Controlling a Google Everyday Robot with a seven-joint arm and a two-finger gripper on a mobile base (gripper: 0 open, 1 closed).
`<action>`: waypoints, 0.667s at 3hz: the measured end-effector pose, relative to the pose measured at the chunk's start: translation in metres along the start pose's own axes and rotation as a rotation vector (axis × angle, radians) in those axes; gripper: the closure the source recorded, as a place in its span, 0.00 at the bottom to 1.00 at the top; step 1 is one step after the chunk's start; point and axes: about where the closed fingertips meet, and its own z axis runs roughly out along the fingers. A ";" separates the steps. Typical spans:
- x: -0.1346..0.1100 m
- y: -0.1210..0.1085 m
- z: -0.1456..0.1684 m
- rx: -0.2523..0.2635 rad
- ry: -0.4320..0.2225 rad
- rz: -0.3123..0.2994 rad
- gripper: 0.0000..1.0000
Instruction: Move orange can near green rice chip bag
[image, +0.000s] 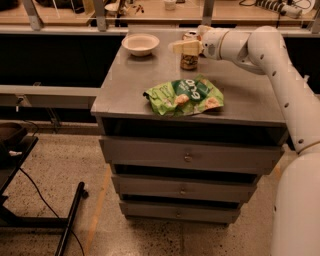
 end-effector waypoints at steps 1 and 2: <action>0.000 0.008 0.006 -0.028 0.011 0.019 0.40; 0.009 0.009 0.006 -0.031 0.039 0.017 0.64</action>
Offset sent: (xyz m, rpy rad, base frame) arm -0.0039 0.0002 -0.0196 -0.0470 0.0604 0.0167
